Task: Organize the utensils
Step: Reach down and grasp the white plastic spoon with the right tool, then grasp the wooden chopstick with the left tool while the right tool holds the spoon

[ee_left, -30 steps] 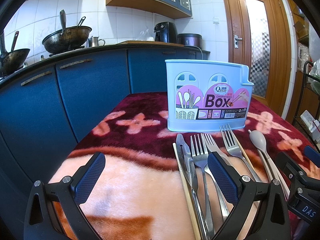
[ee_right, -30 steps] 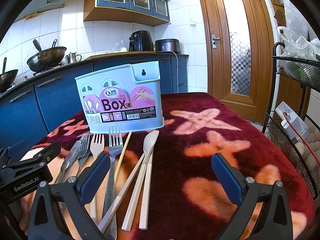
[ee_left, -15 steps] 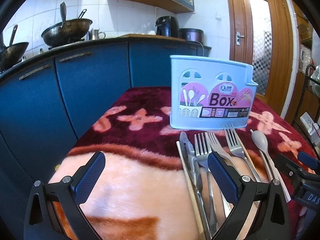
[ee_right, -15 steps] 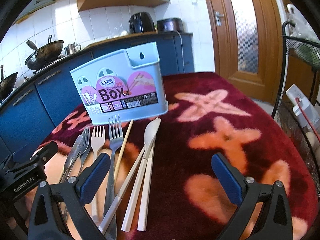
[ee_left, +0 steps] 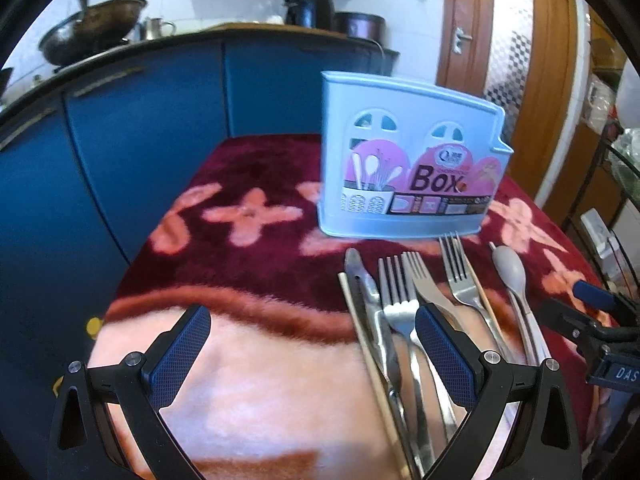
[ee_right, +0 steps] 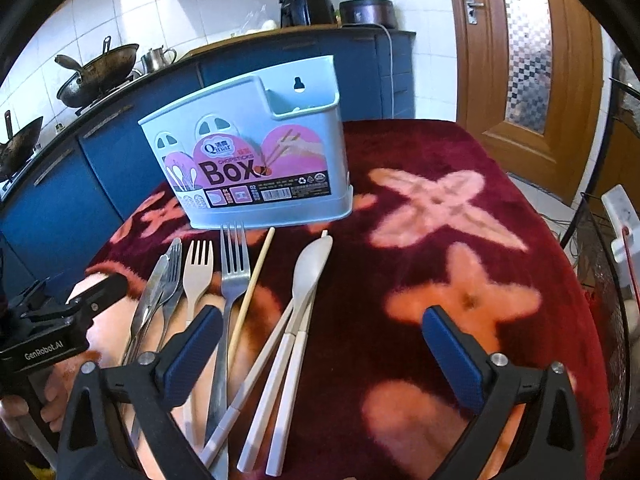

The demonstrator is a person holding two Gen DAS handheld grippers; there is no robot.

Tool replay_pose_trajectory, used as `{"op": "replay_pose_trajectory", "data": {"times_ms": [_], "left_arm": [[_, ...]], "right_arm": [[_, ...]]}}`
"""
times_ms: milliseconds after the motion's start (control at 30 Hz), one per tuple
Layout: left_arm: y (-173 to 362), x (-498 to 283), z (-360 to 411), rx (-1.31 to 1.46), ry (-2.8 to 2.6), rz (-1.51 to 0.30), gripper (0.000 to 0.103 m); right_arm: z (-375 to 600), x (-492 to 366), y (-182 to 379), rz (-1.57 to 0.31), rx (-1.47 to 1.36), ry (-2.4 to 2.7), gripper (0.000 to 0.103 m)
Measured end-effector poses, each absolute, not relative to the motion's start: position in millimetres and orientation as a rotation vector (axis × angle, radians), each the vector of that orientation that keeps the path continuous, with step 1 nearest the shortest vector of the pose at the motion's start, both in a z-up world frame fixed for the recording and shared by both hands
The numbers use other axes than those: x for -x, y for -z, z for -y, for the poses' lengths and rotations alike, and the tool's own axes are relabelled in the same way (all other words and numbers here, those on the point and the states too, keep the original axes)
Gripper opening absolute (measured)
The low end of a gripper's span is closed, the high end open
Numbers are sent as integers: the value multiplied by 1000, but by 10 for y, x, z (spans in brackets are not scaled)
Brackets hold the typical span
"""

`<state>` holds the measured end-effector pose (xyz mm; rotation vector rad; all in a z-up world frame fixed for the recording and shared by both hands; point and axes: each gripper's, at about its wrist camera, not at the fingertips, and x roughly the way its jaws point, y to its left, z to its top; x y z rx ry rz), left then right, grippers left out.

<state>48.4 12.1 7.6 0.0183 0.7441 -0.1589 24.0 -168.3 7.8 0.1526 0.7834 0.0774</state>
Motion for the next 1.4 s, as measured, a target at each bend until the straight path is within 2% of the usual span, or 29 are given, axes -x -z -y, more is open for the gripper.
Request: {"op": "replay_pose_trajectory", "data": {"times_ms": [133, 267, 567, 600, 667, 833, 967, 1067, 1400], "left_arm": [[-66, -586, -29, -47, 183, -769, 101], [-60, -652, 64, -55, 220, -791, 97], [-23, -750, 254, -47, 293, -842, 81], [-13, -767, 256, -40, 293, -848, 80], [0, -792, 247, -32, 290, -855, 80], [-16, -852, 222, -31, 282, -854, 80], [-13, -910, 186, -12, 279, -875, 80], [0, -939, 148, 6, 280, -898, 80], [64, -968, 16, -1, 241, -955, 80]], "right_arm": [[1701, -353, -83, -816, -148, -94, 89], [1695, -438, -79, -844, -136, -108, 79], [1673, -615, 3, -927, -142, -157, 52], [1679, -630, 9, -934, -146, -158, 49], [1693, -659, 4, -932, -144, -153, 36], [1716, -763, -11, -931, -149, -171, 29], [1732, -825, -5, -940, -184, -222, 9], [1744, -830, -34, -928, -188, -237, 6], [1922, -718, -58, -930, -199, -243, 6]]}}
